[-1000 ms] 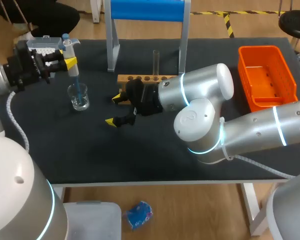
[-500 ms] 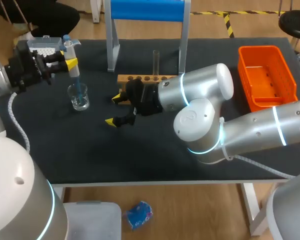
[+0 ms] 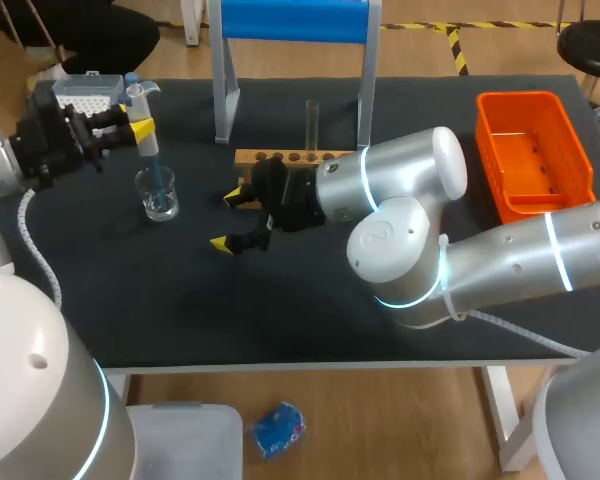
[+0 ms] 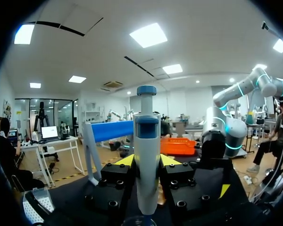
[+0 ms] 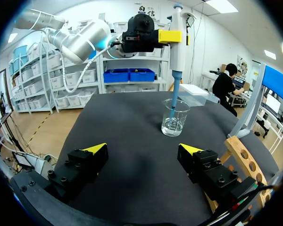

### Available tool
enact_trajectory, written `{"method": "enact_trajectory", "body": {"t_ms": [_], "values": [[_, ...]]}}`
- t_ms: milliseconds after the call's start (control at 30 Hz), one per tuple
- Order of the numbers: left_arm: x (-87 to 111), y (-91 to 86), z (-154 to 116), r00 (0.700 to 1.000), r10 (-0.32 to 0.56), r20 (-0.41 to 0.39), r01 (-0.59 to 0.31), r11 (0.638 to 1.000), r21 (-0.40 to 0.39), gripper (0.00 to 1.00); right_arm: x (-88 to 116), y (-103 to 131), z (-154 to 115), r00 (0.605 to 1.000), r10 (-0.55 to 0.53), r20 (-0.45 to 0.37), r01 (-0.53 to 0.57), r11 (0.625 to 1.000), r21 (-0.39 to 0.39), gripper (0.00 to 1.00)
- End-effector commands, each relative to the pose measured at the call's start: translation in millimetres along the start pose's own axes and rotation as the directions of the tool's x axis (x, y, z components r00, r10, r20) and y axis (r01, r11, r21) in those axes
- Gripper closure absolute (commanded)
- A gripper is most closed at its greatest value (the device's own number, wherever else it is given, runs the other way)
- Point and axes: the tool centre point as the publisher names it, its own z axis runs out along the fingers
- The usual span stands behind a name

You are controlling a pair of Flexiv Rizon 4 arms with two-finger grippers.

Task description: Invert the test tube, pick up the pipette, mount the tip to pipette, aspirate from beaker and dispense into the tube, eject the tip, return the pipette, and cap with the stopper.

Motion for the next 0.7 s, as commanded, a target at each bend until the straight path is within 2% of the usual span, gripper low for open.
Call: {"method": "enact_trajectory", "body": {"t_ms": [33,333,467,700], "values": [[0.9,0.5,1.3,1.000,0.002,0.008,-0.002,1.000,0.002,1.00,0.2,-0.7,0.8,1.000,0.000,0.000,0.000,1.000,-0.002,0.00],[0.9,0.5,1.3,1.000,0.002,0.008,-0.002,1.000,0.002,1.00,0.2,-0.7,0.8,1.000,0.000,0.000,0.000,1.000,-0.002,0.00],[0.9,0.5,1.3,1.000,0.002,0.008,-0.002,1.000,0.002,1.00,-1.5,8.3,-14.6,1.000,-0.018,-0.026,0.019,0.999,0.039,0.00],[0.9,0.5,1.3,1.000,0.002,0.008,-0.002,1.000,0.002,1.00,-2.1,31.6,-43.4,0.993,-0.067,-0.093,0.072,0.996,0.056,0.00]]}}
